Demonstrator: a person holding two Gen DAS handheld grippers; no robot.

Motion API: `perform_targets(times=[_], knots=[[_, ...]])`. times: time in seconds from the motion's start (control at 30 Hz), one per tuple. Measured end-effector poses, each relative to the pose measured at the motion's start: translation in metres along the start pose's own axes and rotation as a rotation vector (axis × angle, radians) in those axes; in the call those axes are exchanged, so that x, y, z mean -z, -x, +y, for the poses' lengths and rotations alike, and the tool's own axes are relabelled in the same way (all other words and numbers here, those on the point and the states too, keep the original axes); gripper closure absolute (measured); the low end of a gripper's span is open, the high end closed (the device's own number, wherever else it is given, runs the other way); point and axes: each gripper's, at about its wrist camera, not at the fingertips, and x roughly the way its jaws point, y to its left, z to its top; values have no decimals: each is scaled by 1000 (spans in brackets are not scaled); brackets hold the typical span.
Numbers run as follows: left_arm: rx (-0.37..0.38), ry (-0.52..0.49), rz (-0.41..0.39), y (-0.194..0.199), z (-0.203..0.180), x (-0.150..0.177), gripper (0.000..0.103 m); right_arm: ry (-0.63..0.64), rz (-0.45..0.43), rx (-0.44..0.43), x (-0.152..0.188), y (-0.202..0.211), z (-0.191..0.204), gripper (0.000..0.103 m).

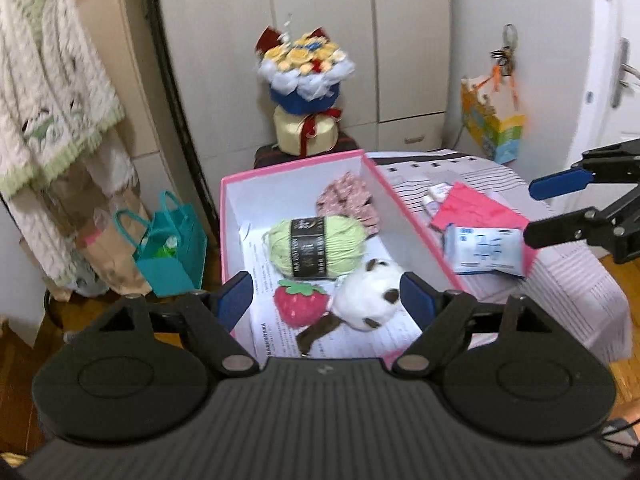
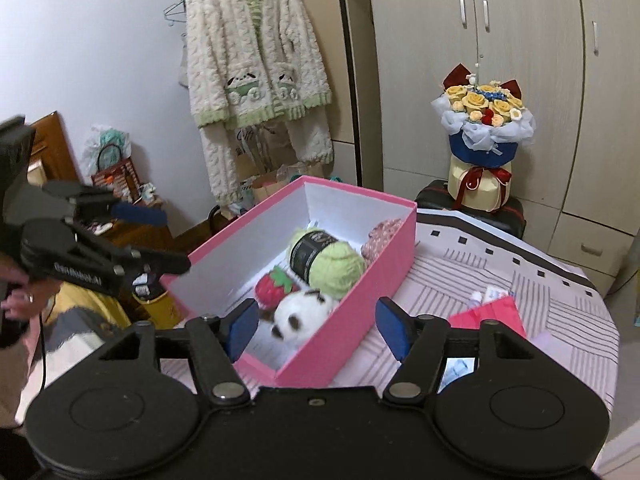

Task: Organize soft objects
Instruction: 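Reach the left tool to the white wet-wipes packet and close on it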

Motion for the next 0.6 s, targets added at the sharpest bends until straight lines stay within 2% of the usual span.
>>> perform_targets(times=[0.07, 0.23, 0.4, 0.6], knots=[[15, -22, -22, 13, -9, 1, 15, 6, 4, 1, 7, 13, 2, 32], [94, -47, -28, 24, -37, 3, 15, 24, 5, 29, 29, 38, 1, 31], [218, -63, 16, 11, -73, -10, 15, 14, -2, 59, 56, 53, -10, 31], [330, -77, 18, -13, -119, -21, 15, 0, -1, 98, 84, 56, -28, 30]])
